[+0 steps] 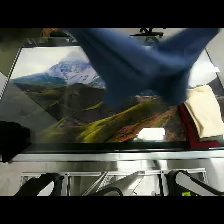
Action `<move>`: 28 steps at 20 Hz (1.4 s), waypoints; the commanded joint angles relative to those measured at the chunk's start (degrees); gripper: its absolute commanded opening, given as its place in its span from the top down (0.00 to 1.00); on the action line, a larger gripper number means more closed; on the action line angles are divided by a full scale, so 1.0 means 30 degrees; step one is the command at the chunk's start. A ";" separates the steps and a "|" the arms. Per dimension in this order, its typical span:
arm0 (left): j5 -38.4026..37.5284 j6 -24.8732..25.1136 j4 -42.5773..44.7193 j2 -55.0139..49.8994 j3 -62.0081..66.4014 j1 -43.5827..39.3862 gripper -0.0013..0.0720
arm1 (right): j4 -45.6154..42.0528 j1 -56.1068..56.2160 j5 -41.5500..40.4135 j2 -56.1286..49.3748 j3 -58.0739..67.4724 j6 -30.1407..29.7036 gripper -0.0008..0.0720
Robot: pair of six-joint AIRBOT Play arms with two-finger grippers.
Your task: Fold the shirts.
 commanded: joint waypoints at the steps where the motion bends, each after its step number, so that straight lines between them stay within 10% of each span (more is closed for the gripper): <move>1: 0.0648 -0.0488 0.2892 0.2718 0.4554 0.3672 0.97 | 0.0583 -0.0656 -0.1909 0.1814 0.4262 0.0022 0.96; 7: 0.1552 0.0226 0.2637 0.5472 -0.2470 0.6601 0.97 | -0.1581 -0.0648 -0.1683 0.1756 0.4612 0.0131 0.96; 14: -0.2710 0.1115 0.0000 -0.0131 -0.8036 0.6601 0.97 | -0.3730 0.3162 0.1734 -0.5144 0.1829 0.1537 0.96; 22: 0.0109 0.4816 -0.0153 -0.8502 -1.6291 0.6608 0.97 | -0.9377 1.1023 -0.4728 -1.7325 -0.0204 0.1596 0.96; 24: 0.1319 0.5508 -0.0153 -1.0411 -1.6240 0.6754 0.96 | -0.8160 1.1045 -0.5508 -1.8083 -0.0189 0.1093 0.72; 25: 0.1406 0.5515 -0.0131 -1.1249 -1.5642 0.6972 0.74 | -0.7927 1.0899 -0.5741 -1.7894 -0.0146 0.0699 0.54; 26: 0.1202 0.5501 -0.0146 -1.1963 -1.4783 0.7147 0.12 | -0.8080 1.0615 -0.5639 -1.7464 -0.0015 0.0670 0.53; 28: -0.0401 0.5056 -0.0109 -1.3107 -1.2568 0.7672 0.04 | -0.8859 0.9464 -0.4728 -1.5854 0.0029 0.1647 0.53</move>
